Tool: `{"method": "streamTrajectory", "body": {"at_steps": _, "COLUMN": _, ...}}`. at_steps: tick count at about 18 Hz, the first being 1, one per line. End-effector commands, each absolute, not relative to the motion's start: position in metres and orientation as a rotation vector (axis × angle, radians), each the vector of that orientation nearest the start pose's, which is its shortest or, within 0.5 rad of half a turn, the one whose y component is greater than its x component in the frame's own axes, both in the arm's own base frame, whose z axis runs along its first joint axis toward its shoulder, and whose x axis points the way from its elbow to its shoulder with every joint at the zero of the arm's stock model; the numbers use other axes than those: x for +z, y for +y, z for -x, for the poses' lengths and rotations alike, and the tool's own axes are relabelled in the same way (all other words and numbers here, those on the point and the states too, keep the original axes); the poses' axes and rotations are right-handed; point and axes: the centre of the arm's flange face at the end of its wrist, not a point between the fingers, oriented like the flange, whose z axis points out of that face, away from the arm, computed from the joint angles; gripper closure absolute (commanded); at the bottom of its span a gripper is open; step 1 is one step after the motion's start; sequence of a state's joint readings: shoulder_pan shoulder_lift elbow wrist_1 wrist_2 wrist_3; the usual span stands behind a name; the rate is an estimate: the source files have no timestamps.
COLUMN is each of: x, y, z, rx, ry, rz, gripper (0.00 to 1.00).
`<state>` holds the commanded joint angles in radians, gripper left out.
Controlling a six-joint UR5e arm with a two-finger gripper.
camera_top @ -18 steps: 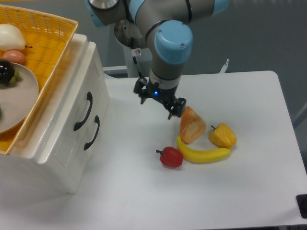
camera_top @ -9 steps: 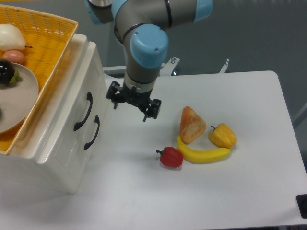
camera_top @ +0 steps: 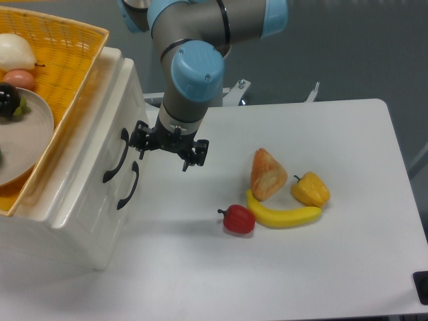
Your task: Slide open the top white drawer
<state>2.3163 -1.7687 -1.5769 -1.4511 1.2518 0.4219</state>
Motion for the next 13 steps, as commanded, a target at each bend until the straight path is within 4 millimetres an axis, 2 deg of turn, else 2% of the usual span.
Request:
{"method": "streamTrajectory", "body": {"at_steps": 5, "x": 0.397, "y": 0.523, "z": 0.253, "rx": -0.578, "ry": -0.548, "rz": 2.923, "gripper": 0.00}}
{"method": "streamTrajectory", "body": {"at_steps": 13, "x": 0.395, "y": 0.526, "z": 0.246, "rx": -0.579, "ry": -0.532, "rz": 2.938, "gripper": 0.00}}
